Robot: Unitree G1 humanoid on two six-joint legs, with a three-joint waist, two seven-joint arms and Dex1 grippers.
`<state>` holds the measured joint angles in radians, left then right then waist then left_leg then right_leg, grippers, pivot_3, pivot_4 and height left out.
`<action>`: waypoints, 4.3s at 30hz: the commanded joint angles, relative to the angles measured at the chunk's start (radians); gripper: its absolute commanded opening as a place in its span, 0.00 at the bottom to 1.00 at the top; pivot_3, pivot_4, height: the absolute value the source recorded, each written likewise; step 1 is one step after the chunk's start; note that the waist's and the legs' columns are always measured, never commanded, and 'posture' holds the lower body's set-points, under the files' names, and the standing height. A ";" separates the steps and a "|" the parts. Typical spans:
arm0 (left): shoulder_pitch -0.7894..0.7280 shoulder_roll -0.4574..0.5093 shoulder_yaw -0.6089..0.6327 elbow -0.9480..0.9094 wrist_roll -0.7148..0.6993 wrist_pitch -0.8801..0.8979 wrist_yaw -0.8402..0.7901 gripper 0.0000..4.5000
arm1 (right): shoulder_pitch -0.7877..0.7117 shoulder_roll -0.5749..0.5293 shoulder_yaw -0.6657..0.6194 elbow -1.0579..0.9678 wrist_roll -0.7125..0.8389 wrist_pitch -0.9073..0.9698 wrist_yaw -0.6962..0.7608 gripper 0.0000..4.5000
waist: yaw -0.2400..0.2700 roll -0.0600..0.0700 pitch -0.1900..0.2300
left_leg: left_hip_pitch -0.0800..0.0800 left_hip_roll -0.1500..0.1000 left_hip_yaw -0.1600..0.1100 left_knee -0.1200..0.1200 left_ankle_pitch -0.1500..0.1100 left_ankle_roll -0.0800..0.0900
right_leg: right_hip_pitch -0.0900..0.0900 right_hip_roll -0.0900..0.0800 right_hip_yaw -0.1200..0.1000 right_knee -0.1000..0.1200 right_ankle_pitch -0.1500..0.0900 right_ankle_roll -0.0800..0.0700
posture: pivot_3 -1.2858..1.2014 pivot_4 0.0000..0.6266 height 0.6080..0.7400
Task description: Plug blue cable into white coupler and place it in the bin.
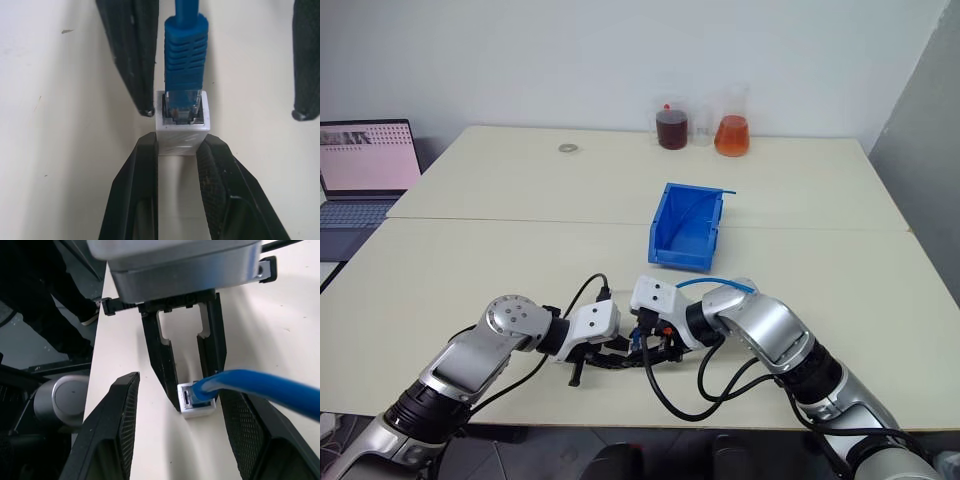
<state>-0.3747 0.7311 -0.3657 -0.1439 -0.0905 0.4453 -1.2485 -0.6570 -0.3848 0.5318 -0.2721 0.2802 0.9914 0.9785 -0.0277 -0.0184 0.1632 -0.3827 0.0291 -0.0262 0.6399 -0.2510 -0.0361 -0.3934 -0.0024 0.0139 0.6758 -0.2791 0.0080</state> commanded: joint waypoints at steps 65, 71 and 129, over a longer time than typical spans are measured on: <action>0.056 0.004 -0.009 -0.056 -0.001 0.052 0.018 0.17 | 0.063 0.049 0.297 0.055 -0.073 -0.052 0.028 0.03 | -0.005 0.001 -0.010 | 0.015 0.000 0.000 -0.014 -0.001 -0.001 | 0.006 0.001 0.004 -0.002 -0.006 -0.003 | 0.52 0.24 1.00; 0.061 0.003 0.009 -0.047 0.001 0.046 0.036 0.17 | 0.044 0.082 0.205 0.068 -0.058 -0.047 0.018 0.03 | -0.008 0.001 -0.011 | 0.017 0.001 0.000 -0.015 -0.002 -0.001 | 0.007 0.001 0.004 -0.002 -0.007 -0.004 | 0.52 0.24 1.00; -0.207 -0.075 0.357 -0.105 -0.289 0.271 0.499 1.00 | -0.645 -0.104 -0.401 1.087 -0.190 -0.417 0.035 0.99 | -0.002 -0.010 0.021 | -0.024 0.000 0.004 -0.004 0.000 -0.004 | -0.027 -0.006 0.002 0.006 0.000 -0.006 | 0.52 0.24 1.00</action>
<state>-0.5781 0.6617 -0.0384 -0.2258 -0.3738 0.7196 -0.7712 -1.3181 -0.4545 0.1426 0.9224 0.0800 0.5561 0.9791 -0.0294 -0.0289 0.1842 -0.4069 0.0292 -0.0226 0.6364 -0.2513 -0.0396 -0.4207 -0.0089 0.0154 0.6823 -0.2793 0.0021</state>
